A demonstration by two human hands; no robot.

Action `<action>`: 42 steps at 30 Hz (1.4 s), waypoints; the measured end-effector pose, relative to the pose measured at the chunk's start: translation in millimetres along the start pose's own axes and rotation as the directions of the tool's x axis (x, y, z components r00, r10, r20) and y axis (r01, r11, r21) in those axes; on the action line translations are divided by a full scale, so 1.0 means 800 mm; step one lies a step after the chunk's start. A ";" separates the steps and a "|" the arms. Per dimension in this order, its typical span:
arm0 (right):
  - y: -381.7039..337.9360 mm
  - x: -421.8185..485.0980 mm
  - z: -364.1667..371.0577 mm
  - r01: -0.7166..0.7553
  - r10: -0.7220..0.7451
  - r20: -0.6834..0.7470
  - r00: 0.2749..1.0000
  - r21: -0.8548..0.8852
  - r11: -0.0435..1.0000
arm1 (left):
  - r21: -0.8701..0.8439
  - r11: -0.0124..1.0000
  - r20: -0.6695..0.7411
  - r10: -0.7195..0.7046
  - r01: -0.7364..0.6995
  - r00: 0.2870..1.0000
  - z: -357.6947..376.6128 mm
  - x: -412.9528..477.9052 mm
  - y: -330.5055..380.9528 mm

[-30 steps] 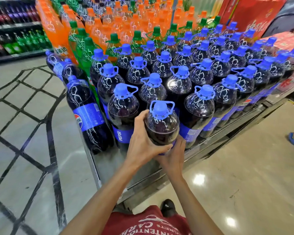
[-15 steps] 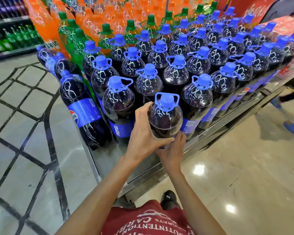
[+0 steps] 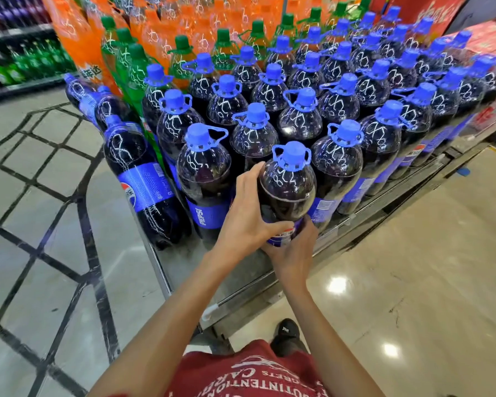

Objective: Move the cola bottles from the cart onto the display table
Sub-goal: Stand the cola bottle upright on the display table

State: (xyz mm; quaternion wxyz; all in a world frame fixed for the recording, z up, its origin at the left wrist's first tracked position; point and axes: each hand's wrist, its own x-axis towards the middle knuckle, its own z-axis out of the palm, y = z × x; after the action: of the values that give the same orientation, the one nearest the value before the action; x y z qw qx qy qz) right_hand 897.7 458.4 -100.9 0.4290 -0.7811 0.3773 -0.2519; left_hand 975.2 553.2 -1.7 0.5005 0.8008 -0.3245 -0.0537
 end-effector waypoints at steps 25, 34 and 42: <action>-0.009 -0.008 -0.008 -0.002 0.010 0.085 0.996 -0.089 0.996 | -0.058 0.997 0.072 -0.040 0.044 0.997 -0.014 -0.002 -0.013; 0.001 0.004 -0.053 0.141 -0.093 0.285 0.954 -0.152 0.978 | 0.138 0.988 0.015 -0.068 0.066 0.998 -0.030 -0.027 0.003; 0.020 0.012 -0.151 0.227 0.035 0.495 0.868 -0.459 0.859 | 0.498 0.867 0.217 -0.142 0.016 0.966 -0.005 -0.075 0.017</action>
State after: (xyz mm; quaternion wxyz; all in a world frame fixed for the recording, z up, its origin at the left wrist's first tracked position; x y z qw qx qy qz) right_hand 811.1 387.0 -53.2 0.2775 -0.9216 0.2686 0.0381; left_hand 923.1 586.7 -2.5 0.2329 0.9015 -0.3538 -0.0891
